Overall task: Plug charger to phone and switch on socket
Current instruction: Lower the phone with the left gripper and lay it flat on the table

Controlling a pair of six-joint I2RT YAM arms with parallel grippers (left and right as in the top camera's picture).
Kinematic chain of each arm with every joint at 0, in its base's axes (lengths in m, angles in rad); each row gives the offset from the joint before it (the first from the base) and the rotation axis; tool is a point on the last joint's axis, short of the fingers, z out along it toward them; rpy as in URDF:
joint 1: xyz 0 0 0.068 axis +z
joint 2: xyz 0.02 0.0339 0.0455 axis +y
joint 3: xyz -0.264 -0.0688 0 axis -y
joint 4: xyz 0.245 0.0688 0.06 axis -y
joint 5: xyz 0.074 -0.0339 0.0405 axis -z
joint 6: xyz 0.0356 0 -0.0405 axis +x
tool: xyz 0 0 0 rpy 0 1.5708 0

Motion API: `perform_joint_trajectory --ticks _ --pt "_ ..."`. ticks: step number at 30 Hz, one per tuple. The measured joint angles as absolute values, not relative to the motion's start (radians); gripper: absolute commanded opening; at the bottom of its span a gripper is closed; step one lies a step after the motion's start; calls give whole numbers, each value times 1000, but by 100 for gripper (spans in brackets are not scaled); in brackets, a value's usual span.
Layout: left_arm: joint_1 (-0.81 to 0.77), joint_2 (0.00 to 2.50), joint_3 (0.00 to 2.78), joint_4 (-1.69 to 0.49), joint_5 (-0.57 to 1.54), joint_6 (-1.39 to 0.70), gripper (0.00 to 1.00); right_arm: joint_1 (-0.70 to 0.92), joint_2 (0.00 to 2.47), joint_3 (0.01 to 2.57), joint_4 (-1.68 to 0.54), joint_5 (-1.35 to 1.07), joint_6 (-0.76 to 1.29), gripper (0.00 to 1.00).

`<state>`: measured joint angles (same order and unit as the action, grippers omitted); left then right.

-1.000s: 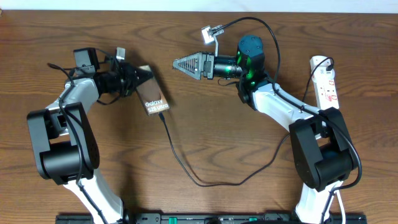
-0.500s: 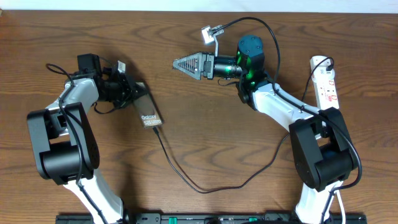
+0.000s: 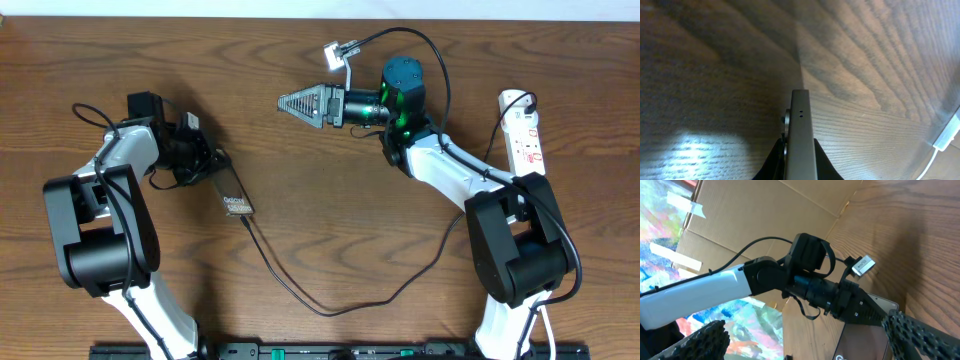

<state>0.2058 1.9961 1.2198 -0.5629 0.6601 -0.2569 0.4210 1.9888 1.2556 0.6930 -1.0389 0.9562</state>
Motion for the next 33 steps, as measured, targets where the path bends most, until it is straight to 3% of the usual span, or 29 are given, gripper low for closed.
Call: perform_joint_trajectory --ticks 10,16,26,33 --pt "206 1996 1220 -607 600 -257 8 421 1989 1256 693 -1039 956 99" --pt "206 1996 1220 -608 599 -257 16 421 1989 1256 693 -1039 956 99" --pt "206 1994 1220 -610 603 -257 17 421 1989 1256 693 -1039 956 99" --pt "206 1990 1221 -620 606 -253 27 421 1989 1256 693 -1039 956 99"
